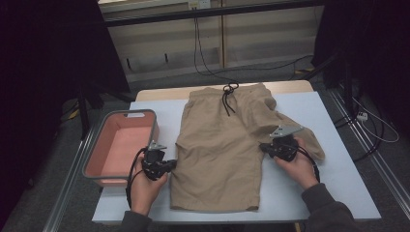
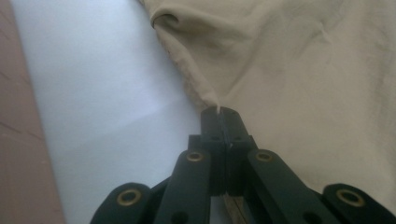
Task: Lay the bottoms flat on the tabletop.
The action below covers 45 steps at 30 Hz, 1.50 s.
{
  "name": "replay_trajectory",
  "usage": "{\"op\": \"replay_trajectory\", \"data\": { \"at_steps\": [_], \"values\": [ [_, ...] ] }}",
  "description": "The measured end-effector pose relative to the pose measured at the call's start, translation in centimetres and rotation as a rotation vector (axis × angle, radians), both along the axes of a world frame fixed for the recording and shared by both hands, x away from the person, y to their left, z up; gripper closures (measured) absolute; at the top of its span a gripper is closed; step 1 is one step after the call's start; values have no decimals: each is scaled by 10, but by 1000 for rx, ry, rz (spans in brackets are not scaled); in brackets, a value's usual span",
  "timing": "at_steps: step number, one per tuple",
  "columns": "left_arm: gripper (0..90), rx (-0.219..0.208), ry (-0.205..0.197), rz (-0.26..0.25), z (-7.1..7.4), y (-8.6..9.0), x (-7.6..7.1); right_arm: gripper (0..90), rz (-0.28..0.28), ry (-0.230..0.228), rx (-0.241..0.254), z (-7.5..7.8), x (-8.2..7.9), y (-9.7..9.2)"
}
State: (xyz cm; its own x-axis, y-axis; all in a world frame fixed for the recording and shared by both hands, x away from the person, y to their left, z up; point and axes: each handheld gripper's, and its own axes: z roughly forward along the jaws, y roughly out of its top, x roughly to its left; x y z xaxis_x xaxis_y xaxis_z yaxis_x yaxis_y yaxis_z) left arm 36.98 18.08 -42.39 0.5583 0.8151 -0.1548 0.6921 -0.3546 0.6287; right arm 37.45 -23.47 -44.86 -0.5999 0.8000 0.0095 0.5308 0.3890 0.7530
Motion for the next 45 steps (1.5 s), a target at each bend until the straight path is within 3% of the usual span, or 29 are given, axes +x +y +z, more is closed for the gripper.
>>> {"op": "replay_trajectory", "data": {
  "at_steps": [6,10,11,13,16,22,24,27,30,35,40,42,45],
  "values": [
    [896,1,32,-21,-4,-4,1,892,-8,6,6,-2,-4,-10],
    [887,-31,13,-1,1,-2,0,892,1,12,3,-5,-4,-8],
    [839,-51,-12,20,3,-1,0,891,5,12,1,-5,-4,-8],
    [607,-60,-70,57,6,-1,2,891,6,6,-1,-5,-4,-7],
    [517,-85,-88,72,9,-4,8,891,12,8,-4,-5,-4,-5],
    [428,-71,-143,86,5,-15,30,890,6,-2,-37,-5,-4,-6],
    [437,-66,-141,85,3,-16,35,890,-7,-5,-25,-4,-4,-9],
    [448,-61,-133,95,-5,-18,40,890,-16,-10,-44,-5,-4,-11],
    [455,-48,-126,103,-12,-18,42,889,-13,0,-10,-7,-4,-14],
    [474,-9,-111,106,-24,-18,46,888,-3,-1,-3,-8,-5,-14],
    [485,-13,-113,110,-29,-16,48,886,9,-2,-4,-8,-7,-12],
    [523,-13,-116,102,-30,-19,47,886,9,-2,-1,-8,-7,-11],
    [710,-39,-64,78,-28,-22,47,885,10,3,6,-8,-8,-11]
  ]
}}
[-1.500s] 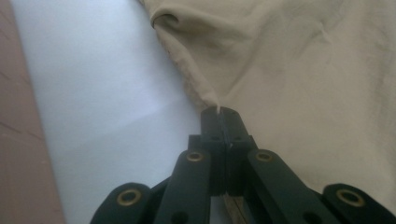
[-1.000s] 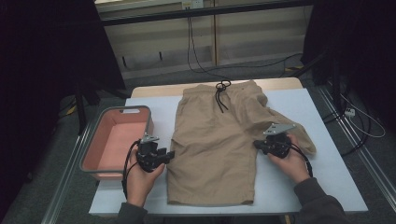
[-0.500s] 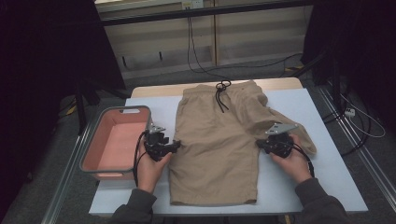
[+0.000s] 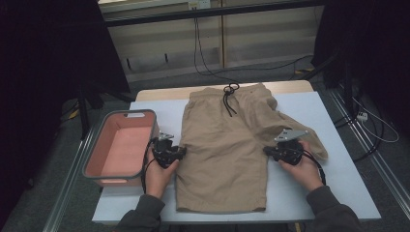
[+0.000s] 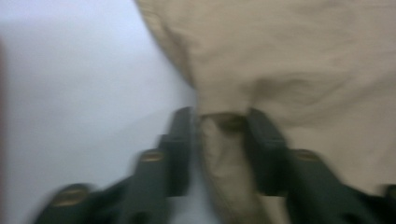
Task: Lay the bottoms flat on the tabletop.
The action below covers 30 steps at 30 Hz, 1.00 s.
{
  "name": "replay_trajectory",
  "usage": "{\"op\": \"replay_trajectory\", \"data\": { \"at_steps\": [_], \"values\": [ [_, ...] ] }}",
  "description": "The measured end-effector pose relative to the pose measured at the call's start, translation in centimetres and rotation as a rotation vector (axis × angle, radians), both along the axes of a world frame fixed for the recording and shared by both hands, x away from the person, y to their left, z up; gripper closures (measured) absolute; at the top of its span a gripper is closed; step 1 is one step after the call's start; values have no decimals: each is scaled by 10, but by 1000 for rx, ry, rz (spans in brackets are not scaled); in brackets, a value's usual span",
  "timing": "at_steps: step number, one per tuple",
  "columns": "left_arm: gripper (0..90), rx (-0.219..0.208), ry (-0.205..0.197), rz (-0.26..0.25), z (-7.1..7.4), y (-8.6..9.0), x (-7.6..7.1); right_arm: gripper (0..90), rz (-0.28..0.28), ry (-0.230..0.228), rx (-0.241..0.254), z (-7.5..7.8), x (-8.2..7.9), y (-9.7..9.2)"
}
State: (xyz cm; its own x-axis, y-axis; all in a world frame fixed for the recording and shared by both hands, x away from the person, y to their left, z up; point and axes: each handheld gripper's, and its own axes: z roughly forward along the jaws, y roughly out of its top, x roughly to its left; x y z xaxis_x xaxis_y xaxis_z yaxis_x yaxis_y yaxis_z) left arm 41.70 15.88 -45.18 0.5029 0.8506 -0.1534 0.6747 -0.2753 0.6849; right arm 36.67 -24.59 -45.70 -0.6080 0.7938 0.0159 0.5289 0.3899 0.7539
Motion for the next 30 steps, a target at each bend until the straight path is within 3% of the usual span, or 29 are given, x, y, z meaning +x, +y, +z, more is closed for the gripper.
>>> {"op": "replay_trajectory", "data": {
  "at_steps": [5,10,19,24,30],
  "values": [
    [874,10,33,-12,2,-5,0,885,7,-2,-6,1,-1,1],
    [885,46,45,-2,11,-2,-4,885,13,-2,-5,1,-1,2],
    [890,94,1,24,32,7,-15,886,53,3,-2,4,-7,12],
    [890,98,-5,48,35,13,-15,886,88,1,-7,5,-11,21],
    [890,95,-12,63,36,18,-16,885,134,16,30,5,-15,31]
  ]
}}
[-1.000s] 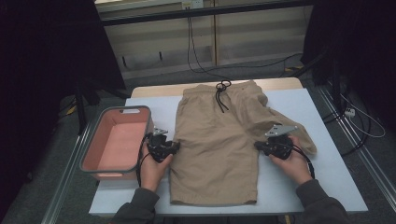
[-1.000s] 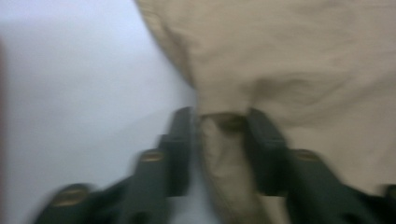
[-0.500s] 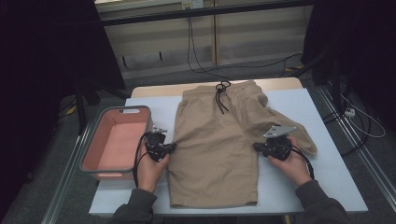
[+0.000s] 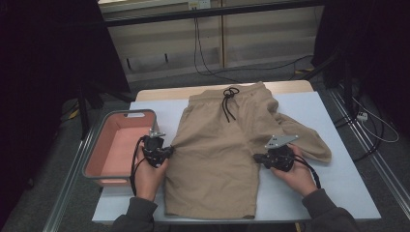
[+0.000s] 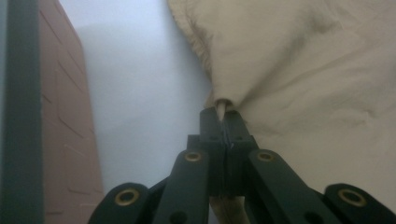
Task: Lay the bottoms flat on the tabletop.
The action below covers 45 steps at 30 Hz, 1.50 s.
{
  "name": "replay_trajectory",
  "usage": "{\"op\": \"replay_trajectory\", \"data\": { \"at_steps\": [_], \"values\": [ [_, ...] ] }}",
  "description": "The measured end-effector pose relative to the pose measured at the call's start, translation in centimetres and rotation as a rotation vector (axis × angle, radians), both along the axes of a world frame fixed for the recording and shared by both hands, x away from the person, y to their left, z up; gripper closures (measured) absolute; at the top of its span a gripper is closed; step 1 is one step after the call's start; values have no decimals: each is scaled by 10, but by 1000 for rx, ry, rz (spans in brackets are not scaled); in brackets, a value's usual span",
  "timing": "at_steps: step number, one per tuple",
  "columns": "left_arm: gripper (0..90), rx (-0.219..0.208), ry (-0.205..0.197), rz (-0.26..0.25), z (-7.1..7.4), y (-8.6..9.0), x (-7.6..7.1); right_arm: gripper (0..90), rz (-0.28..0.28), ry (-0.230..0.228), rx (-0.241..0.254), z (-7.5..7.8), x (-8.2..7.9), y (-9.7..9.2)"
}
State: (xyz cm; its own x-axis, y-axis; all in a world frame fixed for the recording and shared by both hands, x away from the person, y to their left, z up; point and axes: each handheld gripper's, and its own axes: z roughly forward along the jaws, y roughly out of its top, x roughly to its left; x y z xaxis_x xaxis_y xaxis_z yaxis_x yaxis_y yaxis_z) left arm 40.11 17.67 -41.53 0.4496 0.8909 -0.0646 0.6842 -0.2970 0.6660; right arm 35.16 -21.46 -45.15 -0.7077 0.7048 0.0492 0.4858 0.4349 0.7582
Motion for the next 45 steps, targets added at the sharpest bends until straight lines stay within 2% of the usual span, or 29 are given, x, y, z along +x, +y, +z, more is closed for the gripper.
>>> {"op": "replay_trajectory", "data": {
  "at_steps": [5,7,9,11,15,18,21,24,29,33,38,41,45],
  "values": [
    [887,-2,1,-11,-2,-1,0,876,-10,-8,-1,1,0,-2],
    [885,-20,0,-13,-2,-1,0,865,-18,-14,4,2,-1,-6],
    [880,-36,0,-21,-1,-1,0,816,-29,-13,13,3,-2,-11],
    [857,-58,4,-24,-1,0,0,726,-44,-18,6,4,-4,-15],
    [691,-97,5,-40,0,1,-1,627,-62,-42,6,8,-7,-24],
    [544,-106,-23,-53,2,1,-1,571,-84,-55,-2,12,-10,-32],
    [480,-136,-24,-66,4,0,0,538,-81,-80,-27,16,-15,-41],
    [406,-131,-52,-98,5,-4,0,505,-102,-94,-35,18,-21,-54],
    [284,-122,-83,-116,5,-10,1,493,-139,-101,-55,17,-29,-76],
    [259,-119,-74,-127,3,-11,1,503,-156,-89,-73,12,-32,-86],
    [254,-122,-77,-131,2,-12,1,517,-191,-94,-98,6,-27,-94],
    [253,-121,-79,-131,3,-11,1,521,-200,-102,-62,13,-28,-98],
    [252,-123,-77,-129,4,-10,0,525,-245,-128,-38,21,-30,-105]
  ]
}}
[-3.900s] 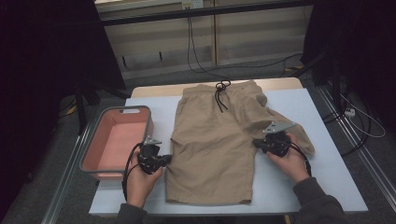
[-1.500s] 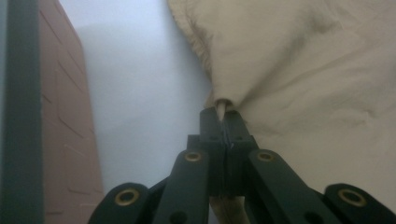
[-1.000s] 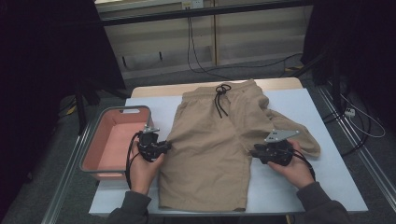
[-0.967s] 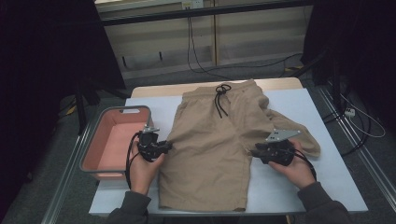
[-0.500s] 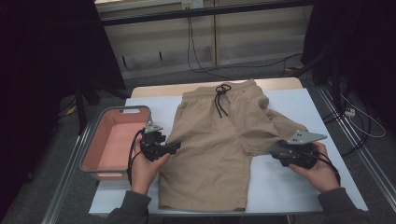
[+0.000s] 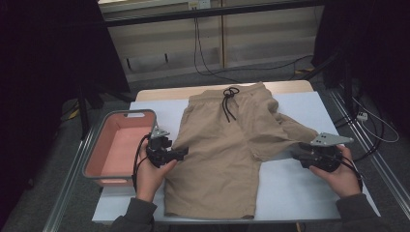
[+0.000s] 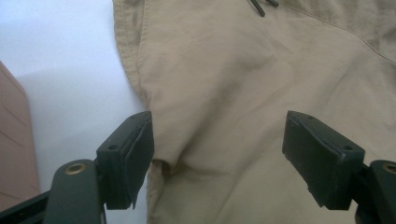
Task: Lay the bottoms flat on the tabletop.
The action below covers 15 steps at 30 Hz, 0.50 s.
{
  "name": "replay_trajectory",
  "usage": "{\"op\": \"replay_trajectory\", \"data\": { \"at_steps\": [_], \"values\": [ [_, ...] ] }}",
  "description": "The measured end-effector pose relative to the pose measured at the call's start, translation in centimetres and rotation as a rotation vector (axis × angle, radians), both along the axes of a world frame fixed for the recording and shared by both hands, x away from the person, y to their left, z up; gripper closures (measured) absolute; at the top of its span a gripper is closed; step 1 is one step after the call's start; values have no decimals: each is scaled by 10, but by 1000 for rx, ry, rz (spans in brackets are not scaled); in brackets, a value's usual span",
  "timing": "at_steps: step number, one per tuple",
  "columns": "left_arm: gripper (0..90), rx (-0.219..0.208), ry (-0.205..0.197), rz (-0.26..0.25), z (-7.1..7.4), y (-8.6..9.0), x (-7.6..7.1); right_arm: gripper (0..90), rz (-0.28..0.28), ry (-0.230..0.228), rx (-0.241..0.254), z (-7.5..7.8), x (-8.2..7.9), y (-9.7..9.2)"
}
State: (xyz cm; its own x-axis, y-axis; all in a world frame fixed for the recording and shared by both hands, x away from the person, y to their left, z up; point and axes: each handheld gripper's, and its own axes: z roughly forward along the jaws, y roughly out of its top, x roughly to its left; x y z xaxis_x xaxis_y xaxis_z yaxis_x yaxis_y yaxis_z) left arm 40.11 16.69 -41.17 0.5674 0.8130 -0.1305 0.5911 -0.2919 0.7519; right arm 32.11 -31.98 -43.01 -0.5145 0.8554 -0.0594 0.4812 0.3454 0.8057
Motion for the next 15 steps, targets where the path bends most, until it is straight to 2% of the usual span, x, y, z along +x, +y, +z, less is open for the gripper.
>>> {"op": "replay_trajectory", "data": {
  "at_steps": [7,10,14,15],
  "values": [
    [249,1,7,-12,-1,-2,-1,497,-72,-8,-21,3,-4,-16],
    [247,0,12,-17,-2,-4,0,510,-80,5,-27,-1,-3,-19],
    [245,9,18,-29,-2,-6,-1,690,-36,44,-35,-10,0,-16],
    [245,6,16,-27,-2,-6,-1,762,-27,49,-45,-11,1,-15]
  ]
}}
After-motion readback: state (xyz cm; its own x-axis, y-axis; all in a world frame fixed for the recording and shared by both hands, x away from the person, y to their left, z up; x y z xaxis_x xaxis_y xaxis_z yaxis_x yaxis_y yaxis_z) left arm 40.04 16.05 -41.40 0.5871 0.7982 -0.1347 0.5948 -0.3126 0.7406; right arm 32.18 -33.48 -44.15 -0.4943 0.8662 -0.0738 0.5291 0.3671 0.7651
